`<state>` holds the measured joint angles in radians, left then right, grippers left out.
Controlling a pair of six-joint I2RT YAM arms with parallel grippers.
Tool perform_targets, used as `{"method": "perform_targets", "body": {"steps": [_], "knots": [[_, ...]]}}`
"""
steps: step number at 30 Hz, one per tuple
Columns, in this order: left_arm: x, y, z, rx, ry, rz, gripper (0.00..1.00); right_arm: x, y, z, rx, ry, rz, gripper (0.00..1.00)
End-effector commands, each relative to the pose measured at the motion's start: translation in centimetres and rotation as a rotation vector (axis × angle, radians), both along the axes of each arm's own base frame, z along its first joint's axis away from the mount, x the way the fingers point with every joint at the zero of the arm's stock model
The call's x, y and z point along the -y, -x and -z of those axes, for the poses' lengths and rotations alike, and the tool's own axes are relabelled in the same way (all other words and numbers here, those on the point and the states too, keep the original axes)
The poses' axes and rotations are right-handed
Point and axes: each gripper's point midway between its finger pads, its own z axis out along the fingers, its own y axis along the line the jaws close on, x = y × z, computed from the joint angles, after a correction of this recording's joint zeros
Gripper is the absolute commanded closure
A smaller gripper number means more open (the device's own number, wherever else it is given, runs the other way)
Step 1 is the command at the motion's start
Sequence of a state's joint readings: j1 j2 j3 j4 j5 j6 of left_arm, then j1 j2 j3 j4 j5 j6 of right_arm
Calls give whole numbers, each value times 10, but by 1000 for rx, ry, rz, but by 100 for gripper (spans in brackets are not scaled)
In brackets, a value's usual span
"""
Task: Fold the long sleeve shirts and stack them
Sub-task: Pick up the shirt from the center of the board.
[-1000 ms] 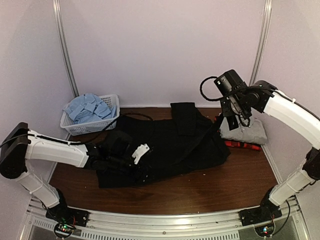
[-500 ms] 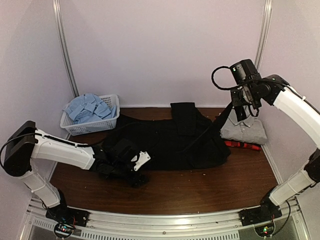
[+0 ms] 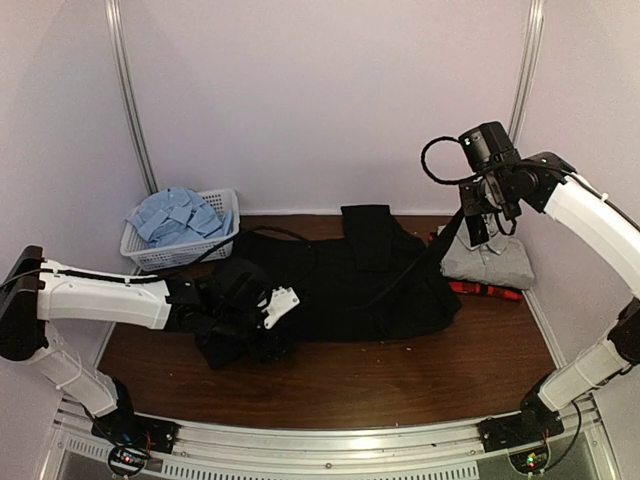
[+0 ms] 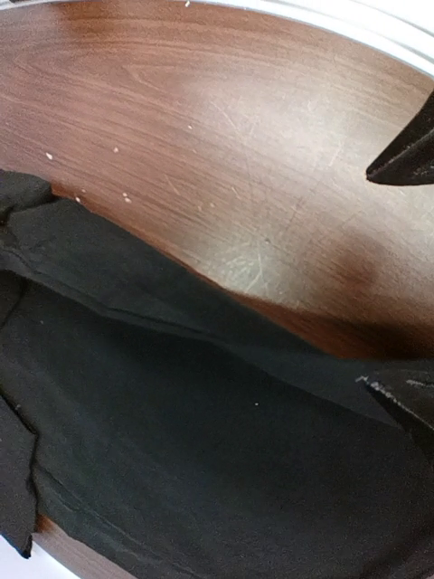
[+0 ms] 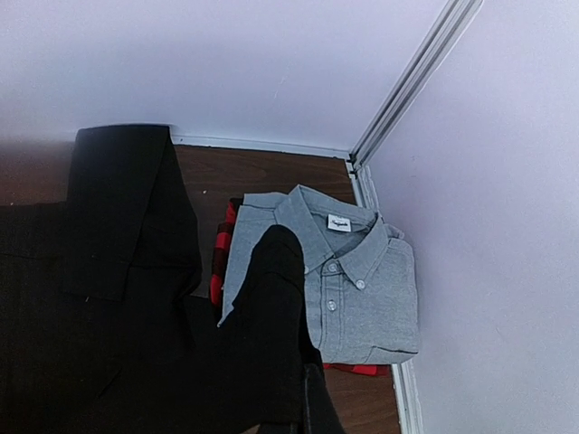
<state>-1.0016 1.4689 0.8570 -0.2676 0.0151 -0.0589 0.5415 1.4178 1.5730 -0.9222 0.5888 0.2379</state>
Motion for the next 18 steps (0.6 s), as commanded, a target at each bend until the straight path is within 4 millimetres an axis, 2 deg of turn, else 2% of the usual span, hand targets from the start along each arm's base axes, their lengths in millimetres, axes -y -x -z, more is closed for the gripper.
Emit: {"method": "perform_targets", "body": {"steps": [1, 4, 11, 18], "knots": [[8, 8, -20, -11, 34, 60, 29, 1, -3, 4, -2, -3, -1, 100], [3, 1, -18, 12, 1, 35, 29, 2, -5, 5, -7, 3, -2, 100], [-14, -18, 3, 85, -146, -71, 25, 3, -9, 3, -7, -3, -7, 100], [-43, -39, 22, 180, -307, -218, 27, 4, -10, 8, -22, 1, -6, 100]]}}
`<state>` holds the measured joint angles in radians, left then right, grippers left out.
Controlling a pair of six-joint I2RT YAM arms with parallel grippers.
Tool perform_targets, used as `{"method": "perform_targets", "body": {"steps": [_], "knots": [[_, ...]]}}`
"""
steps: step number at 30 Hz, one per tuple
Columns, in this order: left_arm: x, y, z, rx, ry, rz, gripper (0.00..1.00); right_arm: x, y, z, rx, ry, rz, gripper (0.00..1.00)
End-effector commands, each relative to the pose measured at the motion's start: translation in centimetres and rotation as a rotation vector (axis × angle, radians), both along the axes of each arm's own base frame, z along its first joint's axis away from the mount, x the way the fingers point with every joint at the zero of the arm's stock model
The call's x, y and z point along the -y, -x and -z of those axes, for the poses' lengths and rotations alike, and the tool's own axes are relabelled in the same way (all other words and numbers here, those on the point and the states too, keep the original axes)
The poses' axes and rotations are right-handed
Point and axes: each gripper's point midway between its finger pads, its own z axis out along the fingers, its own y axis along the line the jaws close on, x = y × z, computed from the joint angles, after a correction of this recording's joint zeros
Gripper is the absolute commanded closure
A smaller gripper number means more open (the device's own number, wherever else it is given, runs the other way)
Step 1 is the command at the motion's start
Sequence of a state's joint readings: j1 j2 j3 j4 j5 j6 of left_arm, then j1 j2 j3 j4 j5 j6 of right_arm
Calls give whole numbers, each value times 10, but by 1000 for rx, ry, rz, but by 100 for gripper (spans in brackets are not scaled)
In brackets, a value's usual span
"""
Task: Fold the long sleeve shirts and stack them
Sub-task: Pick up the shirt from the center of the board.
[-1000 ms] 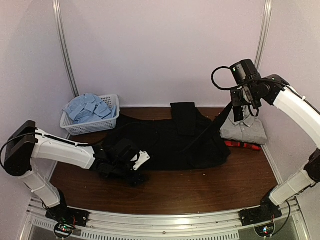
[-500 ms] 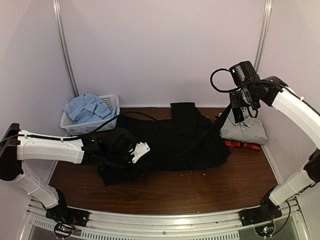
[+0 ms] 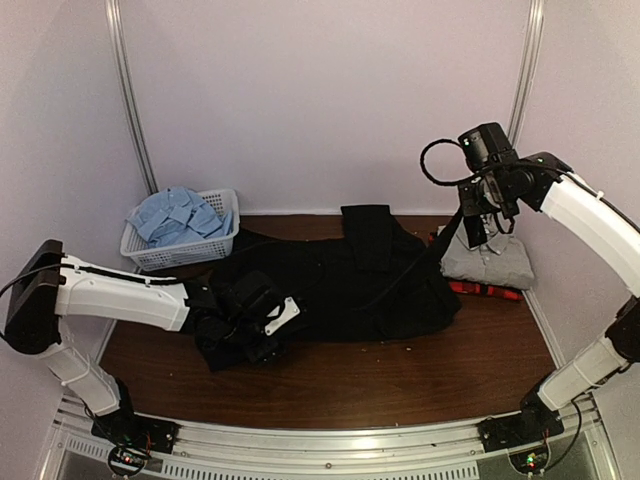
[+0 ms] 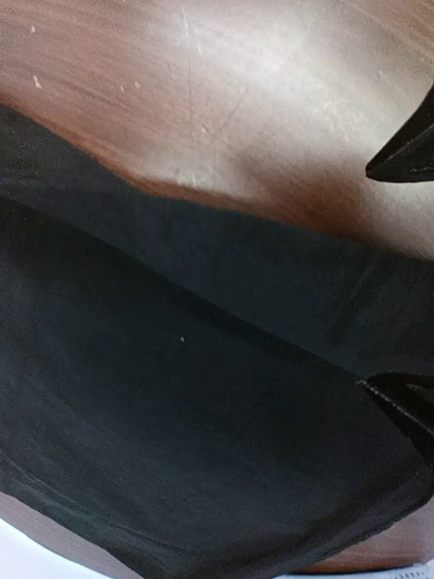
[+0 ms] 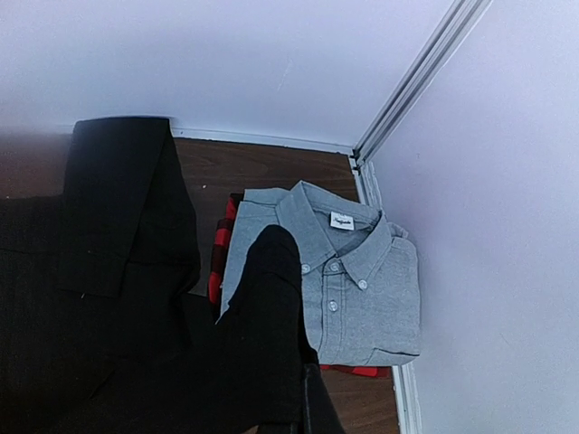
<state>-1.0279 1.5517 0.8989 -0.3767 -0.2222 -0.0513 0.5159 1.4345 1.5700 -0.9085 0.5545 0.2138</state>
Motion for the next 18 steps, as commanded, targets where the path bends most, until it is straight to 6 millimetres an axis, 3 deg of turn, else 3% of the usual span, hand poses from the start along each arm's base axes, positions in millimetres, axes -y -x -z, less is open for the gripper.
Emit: {"method": "perform_targets", "body": {"steps": [1, 11, 18], "knots": [[-21, -22, -2, 109, -103, -127, 29, 4, -3, 0, 1, 0, 8, 100], [-41, -25, 8, 101, -244, -188, 52, 14, -1, -9, 13, 9, 37, 100], [-56, -21, 13, 90, -325, -195, 54, 22, 0, -14, 20, 14, 58, 100]]}}
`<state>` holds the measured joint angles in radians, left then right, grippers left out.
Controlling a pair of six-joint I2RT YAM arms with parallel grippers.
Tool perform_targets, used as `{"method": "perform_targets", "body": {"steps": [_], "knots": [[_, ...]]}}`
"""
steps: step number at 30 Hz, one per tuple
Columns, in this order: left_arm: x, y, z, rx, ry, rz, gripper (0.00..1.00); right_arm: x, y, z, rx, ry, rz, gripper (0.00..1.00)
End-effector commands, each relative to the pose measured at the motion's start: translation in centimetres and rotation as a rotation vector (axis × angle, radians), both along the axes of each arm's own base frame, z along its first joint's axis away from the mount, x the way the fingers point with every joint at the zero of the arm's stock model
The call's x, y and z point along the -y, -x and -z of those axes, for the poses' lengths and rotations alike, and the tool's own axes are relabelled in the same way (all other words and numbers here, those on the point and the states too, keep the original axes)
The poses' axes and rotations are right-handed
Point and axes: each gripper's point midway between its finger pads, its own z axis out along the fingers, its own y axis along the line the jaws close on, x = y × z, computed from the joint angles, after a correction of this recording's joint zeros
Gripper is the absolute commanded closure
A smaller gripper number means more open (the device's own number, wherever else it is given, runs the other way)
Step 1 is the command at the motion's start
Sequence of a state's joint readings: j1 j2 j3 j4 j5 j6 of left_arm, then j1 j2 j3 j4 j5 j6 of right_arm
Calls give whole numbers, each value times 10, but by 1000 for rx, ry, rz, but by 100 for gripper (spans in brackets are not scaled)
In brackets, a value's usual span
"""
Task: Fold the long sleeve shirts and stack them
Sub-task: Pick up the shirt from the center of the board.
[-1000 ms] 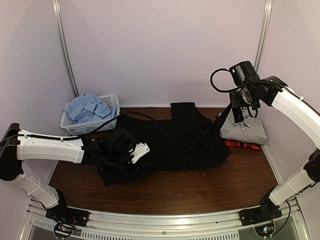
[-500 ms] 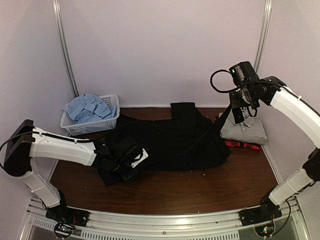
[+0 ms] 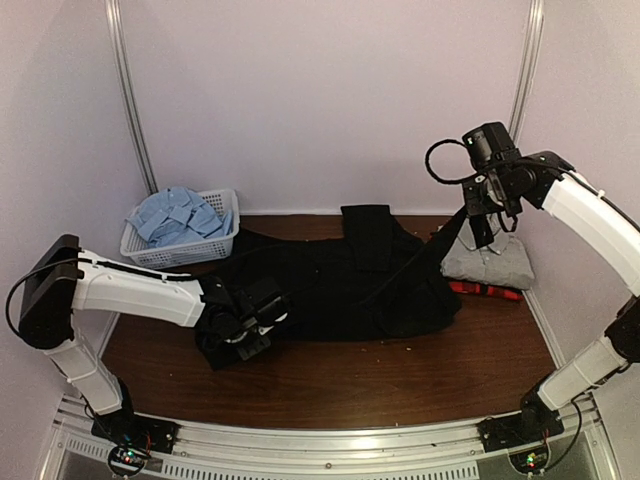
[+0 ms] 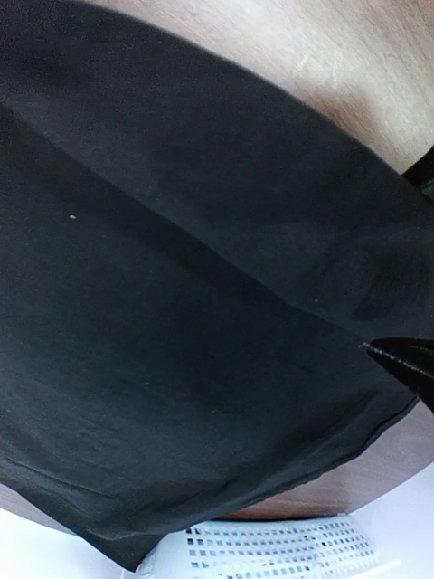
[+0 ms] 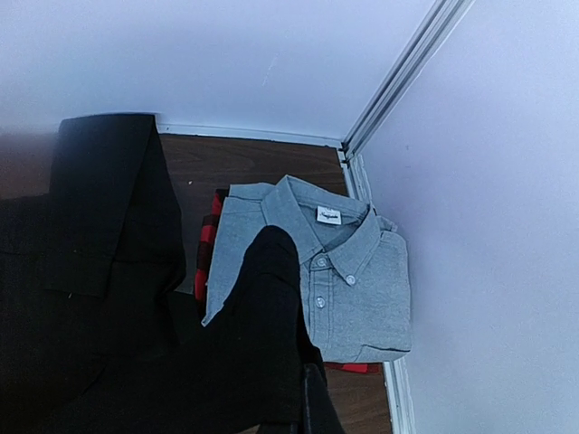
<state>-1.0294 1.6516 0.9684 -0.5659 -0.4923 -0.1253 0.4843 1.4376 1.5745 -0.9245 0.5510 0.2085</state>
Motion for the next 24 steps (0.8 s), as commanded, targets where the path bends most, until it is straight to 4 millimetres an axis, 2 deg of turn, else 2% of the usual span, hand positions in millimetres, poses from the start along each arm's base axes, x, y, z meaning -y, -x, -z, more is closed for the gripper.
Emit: {"method": "perform_targets", "body": {"steps": [1, 5, 12, 17, 24], "knots": [[-8, 1, -1, -5, -48, -17, 55, 11, 2, -16, 34, 7, 33, 100], [-10, 7, 4, -46, -60, -2, 58, 12, 1, -15, 32, 7, 38, 100], [-19, 5, 7, -45, -97, -8, 72, 14, 1, -15, 31, 6, 40, 100], [-21, 3, -1, -45, -81, -9, 100, 15, 1, -14, 27, 8, 43, 100], [-17, -7, -23, -47, -42, 37, 100, 16, 2, -18, 35, 5, 41, 100]]}}
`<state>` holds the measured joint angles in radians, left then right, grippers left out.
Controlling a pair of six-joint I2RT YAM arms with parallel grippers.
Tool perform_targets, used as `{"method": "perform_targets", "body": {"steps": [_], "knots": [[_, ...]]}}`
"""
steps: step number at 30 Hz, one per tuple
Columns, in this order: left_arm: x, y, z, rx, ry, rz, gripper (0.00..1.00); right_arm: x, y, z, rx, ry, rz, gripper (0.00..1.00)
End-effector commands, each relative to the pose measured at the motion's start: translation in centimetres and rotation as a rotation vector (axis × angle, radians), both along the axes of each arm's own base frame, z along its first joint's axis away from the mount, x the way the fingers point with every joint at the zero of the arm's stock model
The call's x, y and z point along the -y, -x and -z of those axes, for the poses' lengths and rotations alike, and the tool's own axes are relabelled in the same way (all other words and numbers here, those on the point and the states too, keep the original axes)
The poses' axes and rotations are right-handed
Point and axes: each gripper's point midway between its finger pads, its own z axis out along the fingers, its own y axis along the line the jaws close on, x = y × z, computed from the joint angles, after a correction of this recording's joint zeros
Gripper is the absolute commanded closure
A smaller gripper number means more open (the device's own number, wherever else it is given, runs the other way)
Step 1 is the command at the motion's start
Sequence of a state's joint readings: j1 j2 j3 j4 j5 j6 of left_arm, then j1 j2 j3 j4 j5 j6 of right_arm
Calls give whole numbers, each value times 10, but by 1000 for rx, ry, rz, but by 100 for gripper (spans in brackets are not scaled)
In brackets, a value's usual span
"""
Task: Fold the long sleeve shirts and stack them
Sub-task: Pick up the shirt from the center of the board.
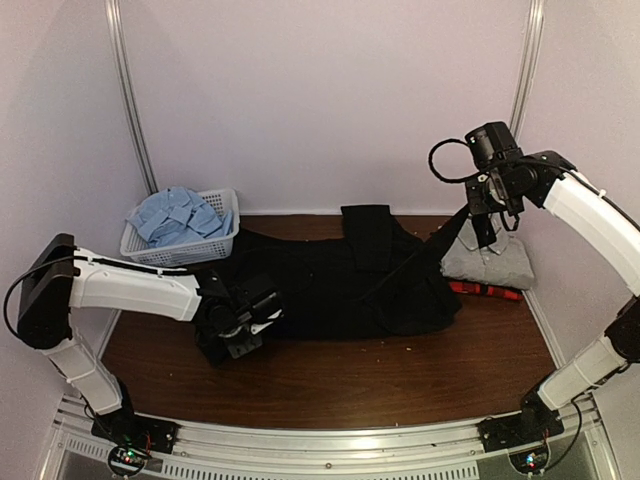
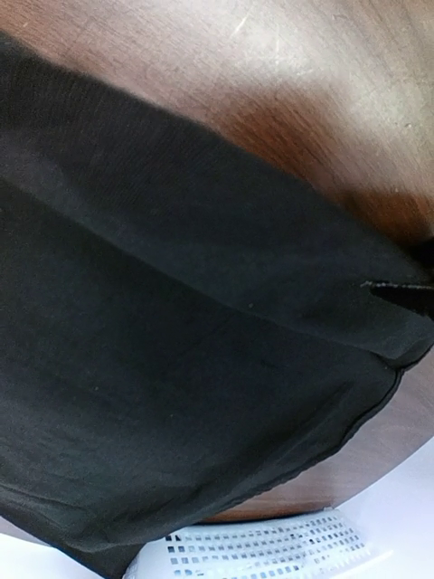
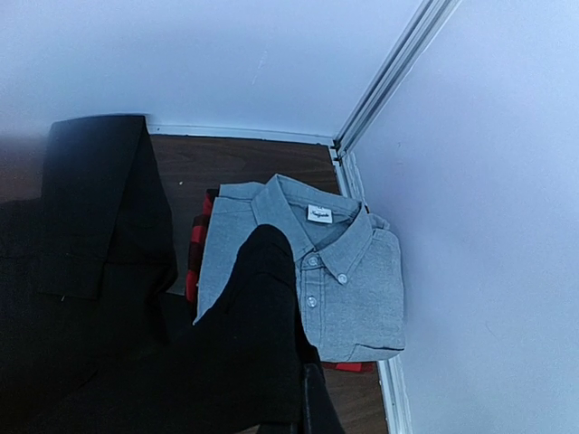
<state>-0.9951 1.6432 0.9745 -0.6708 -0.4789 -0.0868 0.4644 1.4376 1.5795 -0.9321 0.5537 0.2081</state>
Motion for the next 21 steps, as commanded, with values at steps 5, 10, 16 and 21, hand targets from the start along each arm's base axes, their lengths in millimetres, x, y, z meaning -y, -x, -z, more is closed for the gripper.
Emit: {"method": "perform_targets", "body": {"steps": [5, 10, 16, 21], "knots": [[6, -34, -46, -41, 75, 86, 100, 8, 0, -23, 48, 14, 15, 100], [5, -59, -49, -74, 56, 106, 100, 11, -7, -30, 58, 51, 43, 100], [4, -87, -38, -107, 7, 105, 98, 7, -17, -30, 49, 70, 41, 100], [-19, -100, -24, -120, -57, 35, 80, 10, -19, -30, 51, 86, 60, 100]]}}
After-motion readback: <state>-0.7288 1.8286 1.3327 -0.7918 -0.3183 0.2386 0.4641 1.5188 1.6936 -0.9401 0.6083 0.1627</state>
